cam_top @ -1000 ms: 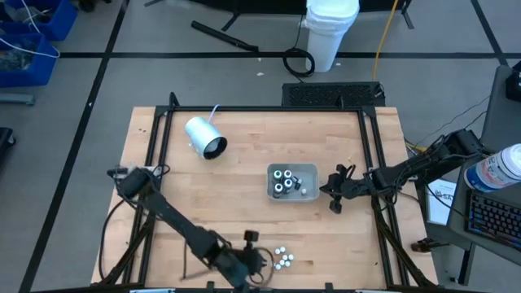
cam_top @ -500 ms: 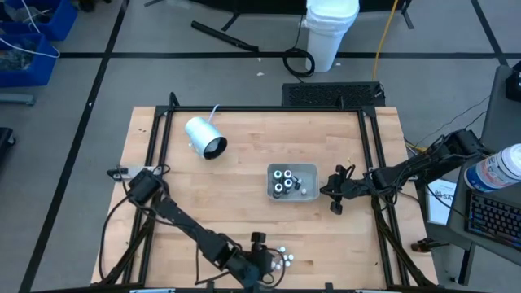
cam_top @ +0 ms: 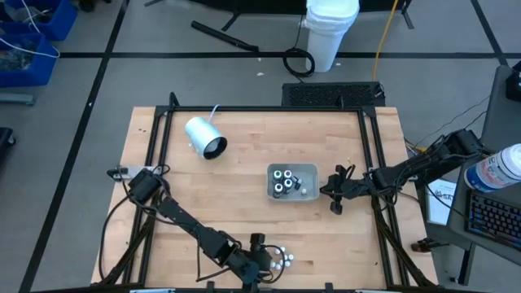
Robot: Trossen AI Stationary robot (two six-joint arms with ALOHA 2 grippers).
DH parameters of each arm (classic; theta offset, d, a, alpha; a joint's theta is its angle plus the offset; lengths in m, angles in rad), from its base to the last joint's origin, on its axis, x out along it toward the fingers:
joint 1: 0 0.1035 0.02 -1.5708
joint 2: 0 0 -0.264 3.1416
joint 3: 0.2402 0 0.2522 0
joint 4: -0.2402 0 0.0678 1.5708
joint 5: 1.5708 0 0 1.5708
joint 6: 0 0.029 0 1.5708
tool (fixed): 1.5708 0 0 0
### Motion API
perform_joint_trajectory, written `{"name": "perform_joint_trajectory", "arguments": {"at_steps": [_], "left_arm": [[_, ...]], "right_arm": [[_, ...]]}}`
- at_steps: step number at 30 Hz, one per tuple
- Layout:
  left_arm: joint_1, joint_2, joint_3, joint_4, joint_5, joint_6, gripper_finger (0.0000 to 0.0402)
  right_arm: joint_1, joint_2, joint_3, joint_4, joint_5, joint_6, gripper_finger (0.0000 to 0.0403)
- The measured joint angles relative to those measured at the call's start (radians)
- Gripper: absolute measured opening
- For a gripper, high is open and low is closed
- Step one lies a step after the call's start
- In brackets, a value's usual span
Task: Pick & Place food coloring
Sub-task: Put the small yellow food coloring bottle into the gray bin
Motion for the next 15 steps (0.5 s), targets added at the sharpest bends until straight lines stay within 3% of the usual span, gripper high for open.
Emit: {"name": "perform_joint_trajectory", "arguments": {"at_steps": [15], "left_arm": [[0.02,0.0,0.0,0.008,0.005,-0.011,0.0237]], "right_arm": [[-0.001,0.0,0.0,0.0,0.005,0.0,0.0022]]}}
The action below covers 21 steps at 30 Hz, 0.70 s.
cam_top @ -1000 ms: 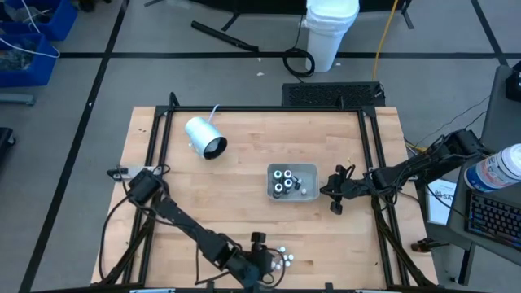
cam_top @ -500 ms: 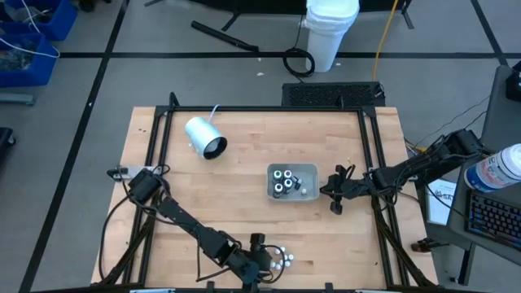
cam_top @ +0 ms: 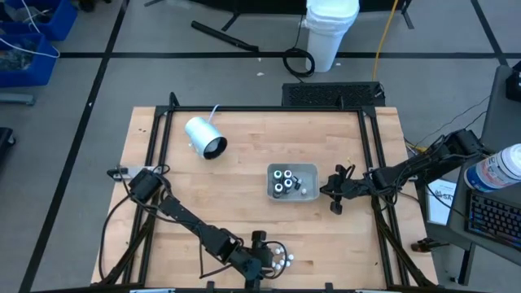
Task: Pick & Place food coloring
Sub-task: Put the small yellow food coloring bottle into the gray bin
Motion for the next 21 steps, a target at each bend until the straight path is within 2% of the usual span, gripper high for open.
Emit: {"name": "perform_joint_trajectory", "arguments": {"at_steps": [8,11,21], "left_arm": [[0.009,0.021,0.002,0.039,0.001,0.013,0.0237],[0.02,0.049,0.001,0.064,0.043,0.031,0.0237],[0.027,0.053,0.002,0.048,0.053,0.033,0.0237]], "right_arm": [[0.0,0.0,0.0,0.027,0.003,-0.01,0.0023],[0.0,0.0,0.0,0.038,0.003,-0.016,0.0023],[0.0,0.001,-0.001,0.037,0.003,-0.023,0.0022]]}}
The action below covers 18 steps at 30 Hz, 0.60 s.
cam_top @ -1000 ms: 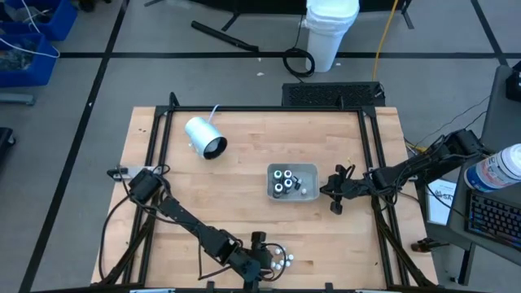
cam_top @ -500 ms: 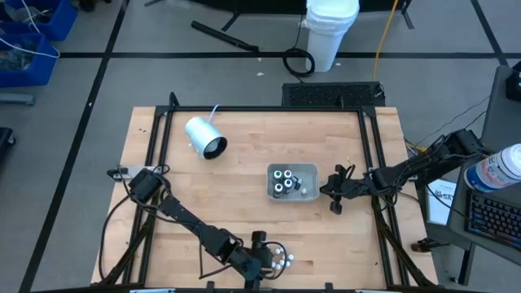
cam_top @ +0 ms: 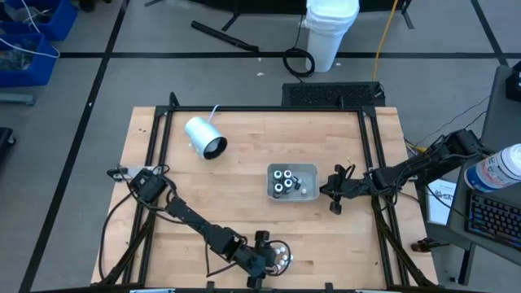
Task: Pick & Place food coloring
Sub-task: Put the small yellow food coloring bottle into the gray bin
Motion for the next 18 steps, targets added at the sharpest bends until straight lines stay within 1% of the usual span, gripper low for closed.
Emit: {"name": "perform_joint_trajectory", "arguments": {"at_steps": [4,6,16,18], "left_arm": [[0.002,0.0,0.0,0.0,-0.005,0.0,0.0234],[0.006,0.0,0.0,0.008,-0.008,0.0,0.0225],[0.015,0.0,0.0,-0.005,0.0,0.005,0.0129],[0.015,-0.001,0.0,-0.017,0.019,0.013,0.0113]], "right_arm": [[0.0,0.0,0.0,0.0,0.0,-0.001,0.0022],[0.0,0.0,0.0,0.0,0.0,-0.001,0.0022],[0.0,0.0,0.0,0.0,-0.001,-0.009,0.0023],[0.0,0.0,0.0,0.0,-0.002,-0.009,0.0022]]}}
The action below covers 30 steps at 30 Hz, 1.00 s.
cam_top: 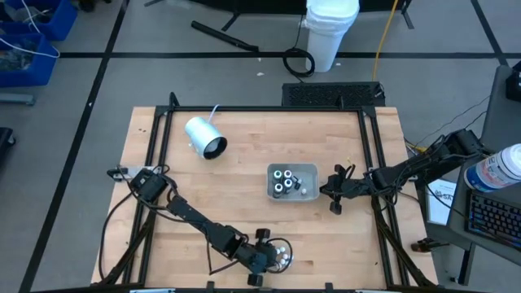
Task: Pick & Place food coloring
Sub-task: Put the small yellow food coloring bottle into the gray bin
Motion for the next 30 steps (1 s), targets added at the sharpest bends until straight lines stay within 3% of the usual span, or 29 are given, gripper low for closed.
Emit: {"name": "perform_joint_trajectory", "arguments": {"at_steps": [6,16,21,25,30], "left_arm": [[0.0,-0.013,0.0,-0.029,0.016,0.018,0.0079],[0.026,-0.147,0.014,-0.149,0.01,0.109,0.0086],[0.11,-0.253,0.126,-0.307,0.031,0.139,0.0087],[0.202,-0.248,0.254,-0.447,0.06,0.225,0.0087],[0.323,-0.21,0.314,-0.373,0.117,0.343,0.0087]], "right_arm": [[0.0,0.0,0.0,0.0,0.0,0.0,0.0022],[0.0,0.0,0.0,0.0,-0.002,0.002,0.0023],[0.0,0.0,0.0,0.002,-0.002,0.0,0.0022],[0.0,-0.001,-0.001,0.008,-0.006,0.001,0.0023],[0.0,-0.002,0.0,0.023,-0.008,0.0,0.0023]]}}
